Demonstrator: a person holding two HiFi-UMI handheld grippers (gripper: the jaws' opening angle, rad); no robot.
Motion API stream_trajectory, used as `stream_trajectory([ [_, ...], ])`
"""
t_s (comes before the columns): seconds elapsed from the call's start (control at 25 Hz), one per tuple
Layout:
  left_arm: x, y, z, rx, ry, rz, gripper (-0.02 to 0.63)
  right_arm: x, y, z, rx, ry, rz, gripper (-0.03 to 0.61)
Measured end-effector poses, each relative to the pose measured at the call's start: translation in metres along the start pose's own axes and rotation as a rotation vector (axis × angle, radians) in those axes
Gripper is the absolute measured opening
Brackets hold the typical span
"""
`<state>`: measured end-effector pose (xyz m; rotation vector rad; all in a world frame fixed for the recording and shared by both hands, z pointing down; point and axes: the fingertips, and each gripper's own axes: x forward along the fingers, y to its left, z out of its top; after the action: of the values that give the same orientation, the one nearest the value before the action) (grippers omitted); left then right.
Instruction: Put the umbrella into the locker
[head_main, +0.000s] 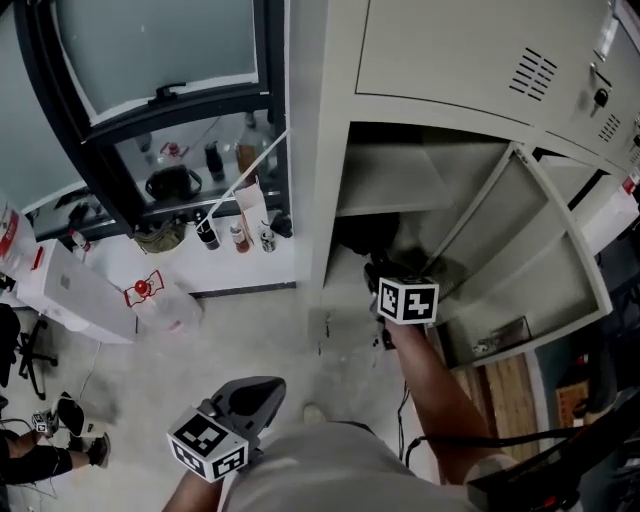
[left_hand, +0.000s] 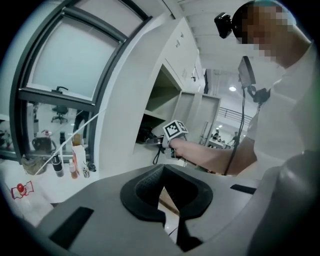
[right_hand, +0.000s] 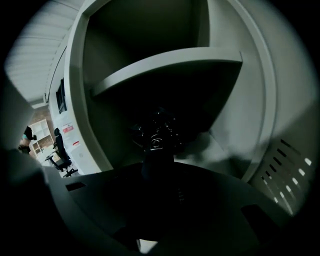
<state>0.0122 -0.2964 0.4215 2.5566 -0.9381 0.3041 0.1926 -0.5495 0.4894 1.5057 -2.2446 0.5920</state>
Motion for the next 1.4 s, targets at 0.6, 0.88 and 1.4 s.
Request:
stream_trajectory([
  [0.6, 0.001, 0.030, 0.002, -0.077, -0.030, 0.102, 0.011, 0.069, -0.024, 0.008, -0.046, 0.120, -0.057, 0.124],
  [0.88, -0.002, 0.027, -0.003, -0.097, -0.031, 0.102, 0.011, 0.073, -0.023, 0.004, -0.067, 0.156, -0.073, 0.126],
  [1.4, -0.045, 0.021, -0.023, -0.124, -0.048, 0.109, 0.011, 0.048, -0.018, 0.002, -0.070, 0.120, -0.108, 0.176],
])
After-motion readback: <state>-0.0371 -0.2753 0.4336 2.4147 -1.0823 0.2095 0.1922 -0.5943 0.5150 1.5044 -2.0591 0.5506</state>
